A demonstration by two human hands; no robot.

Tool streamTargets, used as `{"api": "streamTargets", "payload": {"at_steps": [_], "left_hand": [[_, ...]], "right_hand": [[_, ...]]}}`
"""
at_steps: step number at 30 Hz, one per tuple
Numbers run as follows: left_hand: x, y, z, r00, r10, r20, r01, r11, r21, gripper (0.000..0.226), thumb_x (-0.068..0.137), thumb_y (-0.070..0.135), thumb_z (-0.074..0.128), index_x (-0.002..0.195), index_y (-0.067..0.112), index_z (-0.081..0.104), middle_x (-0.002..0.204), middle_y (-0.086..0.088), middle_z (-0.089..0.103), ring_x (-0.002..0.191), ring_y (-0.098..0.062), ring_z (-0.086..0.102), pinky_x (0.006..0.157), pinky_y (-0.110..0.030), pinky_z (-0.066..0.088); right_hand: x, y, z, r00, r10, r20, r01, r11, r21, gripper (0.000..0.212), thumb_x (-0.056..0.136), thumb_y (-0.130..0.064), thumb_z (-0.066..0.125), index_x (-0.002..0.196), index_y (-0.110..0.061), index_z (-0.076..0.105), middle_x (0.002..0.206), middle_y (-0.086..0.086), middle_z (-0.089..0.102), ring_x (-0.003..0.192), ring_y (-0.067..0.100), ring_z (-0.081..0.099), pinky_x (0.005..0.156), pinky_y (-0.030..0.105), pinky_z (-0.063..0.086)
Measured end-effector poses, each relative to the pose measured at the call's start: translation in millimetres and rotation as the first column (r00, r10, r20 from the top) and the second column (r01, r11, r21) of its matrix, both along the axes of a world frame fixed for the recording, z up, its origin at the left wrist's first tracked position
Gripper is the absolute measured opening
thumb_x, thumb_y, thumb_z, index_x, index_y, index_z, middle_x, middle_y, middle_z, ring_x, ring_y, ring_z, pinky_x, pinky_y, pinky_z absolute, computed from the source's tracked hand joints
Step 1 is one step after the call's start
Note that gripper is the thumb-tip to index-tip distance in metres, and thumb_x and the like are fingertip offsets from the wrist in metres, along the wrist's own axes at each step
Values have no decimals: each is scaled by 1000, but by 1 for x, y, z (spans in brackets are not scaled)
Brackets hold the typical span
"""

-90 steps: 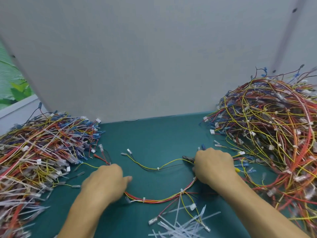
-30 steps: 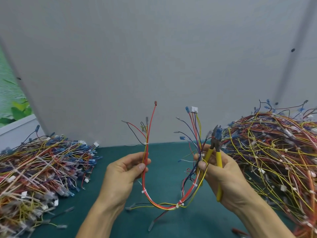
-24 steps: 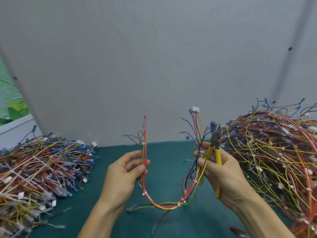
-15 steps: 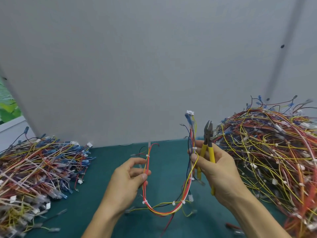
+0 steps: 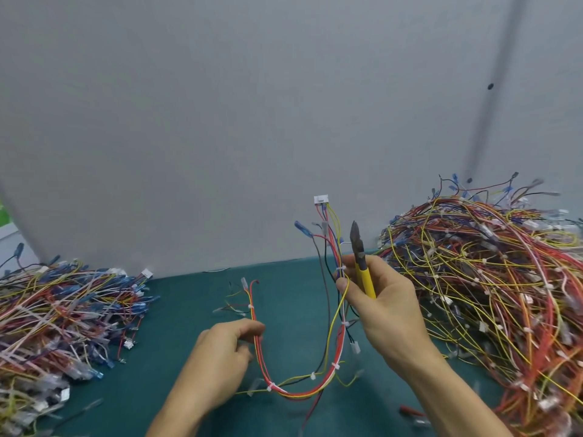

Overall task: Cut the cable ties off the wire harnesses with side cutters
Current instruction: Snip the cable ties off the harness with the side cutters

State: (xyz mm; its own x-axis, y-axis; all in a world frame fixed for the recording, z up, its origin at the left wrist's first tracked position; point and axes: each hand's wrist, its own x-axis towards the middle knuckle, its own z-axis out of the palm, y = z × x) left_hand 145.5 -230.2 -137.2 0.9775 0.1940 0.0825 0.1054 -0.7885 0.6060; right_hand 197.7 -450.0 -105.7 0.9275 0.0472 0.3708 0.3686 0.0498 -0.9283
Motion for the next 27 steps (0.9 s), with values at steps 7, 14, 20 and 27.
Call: {"api": "streamTargets", "payload": {"at_steps": [7,14,20,27], "left_hand": [[1,-4,-6,998,-24,56,17,991,135,27,83,20,68,105,36,68,87,24,66,85,-2,60,82,-18,46],[1,-9,-4,991,-36,129,2,967,254,14,83,41,69,97,38,71,87,17,47,83,1,46,72,-19,36],[2,-14,-10,992,-74,100,50,972,229,14,84,42,68,98,39,70,94,22,47,83,3,46,79,-18,40],[3,-22,-6,937,-9,348,28,999,-47,74,75,-2,69,135,34,44,107,21,46,80,-4,53,73,-3,36]], "right_hand": [[-6,-2,26,990,-86,112,78,994,77,25,87,-4,67,98,-26,67,86,0,71,74,7,64,69,13,51],[1,-4,53,975,-135,176,124,990,74,23,88,-8,68,95,-30,66,80,-5,68,66,2,58,61,11,50],[7,-8,68,945,-227,236,225,974,35,22,88,-6,67,89,-27,64,79,6,66,63,10,57,54,13,49],[3,-13,129,841,-282,461,308,951,21,15,87,-10,66,89,-24,64,77,3,66,66,16,60,65,29,53]]}}
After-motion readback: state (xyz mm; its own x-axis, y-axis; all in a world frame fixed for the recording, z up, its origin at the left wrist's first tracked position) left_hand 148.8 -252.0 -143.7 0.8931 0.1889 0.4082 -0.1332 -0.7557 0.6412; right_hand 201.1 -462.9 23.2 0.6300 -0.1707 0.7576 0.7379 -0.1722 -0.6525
